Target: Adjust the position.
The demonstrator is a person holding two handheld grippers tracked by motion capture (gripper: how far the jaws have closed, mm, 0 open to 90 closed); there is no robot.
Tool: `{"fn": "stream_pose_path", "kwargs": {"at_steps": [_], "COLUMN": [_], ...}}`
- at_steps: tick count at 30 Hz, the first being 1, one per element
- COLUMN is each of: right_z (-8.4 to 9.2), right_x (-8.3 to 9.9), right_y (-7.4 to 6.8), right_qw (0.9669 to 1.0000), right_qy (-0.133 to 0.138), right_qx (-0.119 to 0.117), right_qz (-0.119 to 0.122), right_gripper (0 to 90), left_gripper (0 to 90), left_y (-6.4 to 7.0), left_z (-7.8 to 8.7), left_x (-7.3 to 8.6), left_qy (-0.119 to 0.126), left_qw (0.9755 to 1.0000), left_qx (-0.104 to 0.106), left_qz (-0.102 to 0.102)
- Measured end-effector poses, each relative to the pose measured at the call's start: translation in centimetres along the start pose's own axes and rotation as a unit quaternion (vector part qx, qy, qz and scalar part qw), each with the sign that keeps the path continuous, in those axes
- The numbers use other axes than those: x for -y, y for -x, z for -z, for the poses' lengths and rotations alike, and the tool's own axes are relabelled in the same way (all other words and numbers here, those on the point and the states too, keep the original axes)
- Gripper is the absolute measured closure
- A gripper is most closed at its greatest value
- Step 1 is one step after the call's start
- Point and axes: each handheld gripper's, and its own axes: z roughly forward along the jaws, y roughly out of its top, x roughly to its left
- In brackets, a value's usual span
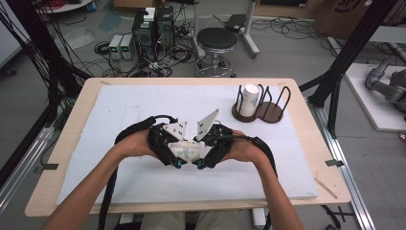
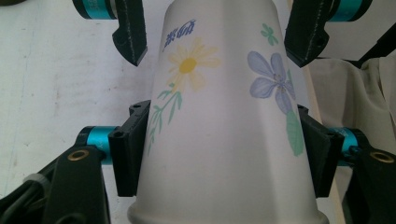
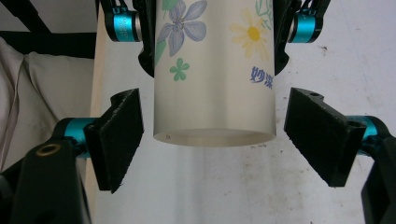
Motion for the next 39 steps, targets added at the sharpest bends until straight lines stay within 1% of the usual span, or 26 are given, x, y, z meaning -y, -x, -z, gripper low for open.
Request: {"fn": "stream_pose_path", "kwargs": {"at_steps": [5, 7, 8, 10, 21, 22, 23, 24, 26, 28, 29, 30, 31, 32, 33, 35, 38, 39], "right_z": [-0.09, -0.07, -0.07, -0.04, 0.0, 0.03, 0.07, 0.11, 0.18, 0.2, 0.21, 0.22, 0.24, 0.21, 0.21, 0.21, 0.24, 0.23], "right_x": [-0.11, -0.18, -0.23, -0.29, -0.2, -0.2, -0.18, -0.13, -0.05, -0.01, 0.01, 0.03, 0.05, 0.07, 0.07, 0.08, 0.14, 0.19], "right_y": [0.0, -0.07, -0.09, -0.06, -0.03, -0.03, -0.05, -0.03, -0.01, 0.0, 0.0, 0.03, 0.02, 0.04, 0.05, 0.04, 0.0, 0.01], "right_qw": [1.0, 1.0, 1.0, 1.0, 1.0, 1.0, 1.0, 1.0, 1.0, 1.0, 1.0, 1.0, 1.0, 0.9999, 0.9999, 0.9999, 1.0, 0.9999], "right_qy": [0.001, -0.001, 0.0, -0.002, 0.0, 0.0, -0.001, 0.002, 0.008, 0.008, 0.008, 0.009, 0.008, 0.01, 0.01, 0.01, 0.008, 0.01], "right_qx": [-0.002, -0.004, -0.003, -0.003, -0.002, 0.0, 0.002, 0.001, -0.001, -0.001, 0.0, -0.001, -0.001, 0.0, -0.001, -0.001, 0.001, -0.001], "right_qz": [0.002, 0.004, 0.006, 0.006, 0.004, 0.005, 0.004, 0.002, 0.004, 0.004, 0.004, 0.004, 0.004, 0.004, 0.004, 0.004, 0.001, 0.001], "right_gripper": [21.5, 30.3, 34.2, 35.3, 36.5, 36.4, 36.5, 36.8, 36.8, 36.8, 36.8, 36.8, 36.8, 36.8, 36.8, 36.8, 36.8, 36.8], "left_gripper": [30.8, 30.8, 30.8, 30.8, 30.3, 29.3, 28.6, 23.7, 8.0, 7.3, 7.3, 7.2, 7.2, 7.2, 7.3, 7.3, 7.3, 7.3], "left_y": [-0.06, -0.01, 0.0, 0.05, 0.0, -0.08, -0.11, -0.15, -0.43, -0.4, -0.34, -0.36, -0.34, -0.29, -0.32, -0.36, -0.37, -0.31], "left_z": [0.01, -0.02, -0.03, -0.09, -0.13, -0.07, -0.1, -0.07, 0.14, 0.23, 0.15, 0.17, 0.2, 0.2, 0.26, 0.36, 0.44, 0.52], "left_x": [0.0, -0.01, -0.01, 0.0, -0.02, -0.01, 0.06, 0.08, 0.1, 0.21, 0.23, 0.22, 0.19, 0.18, 0.16, 0.16, 0.17, 0.18], "left_qy": [0.0, 0.0, -0.002, 0.0, 0.0, -0.002, 0.007, 0.013, 0.031, 0.036, 0.037, 0.033, 0.033, 0.041, 0.045, 0.045, 0.046, 0.054], "left_qw": [1.0, 1.0, 1.0, 1.0, 1.0, 1.0, 1.0, 0.9999, 0.9994, 0.9993, 0.9993, 0.9994, 0.9994, 0.9991, 0.999, 0.999, 0.9988, 0.9984], "left_qx": [-0.001, 0.001, 0.002, 0.001, 0.0, -0.002, -0.003, -0.001, -0.009, -0.005, 0.001, 0.002, 0.0, 0.0, 0.001, -0.004, -0.003, -0.003], "left_qz": [-0.002, -0.001, -0.005, -0.002, -0.003, -0.007, -0.006, -0.001, 0.009, 0.004, 0.009, 0.005, 0.004, 0.008, 0.008, 0.005, 0.013, 0.018]}}
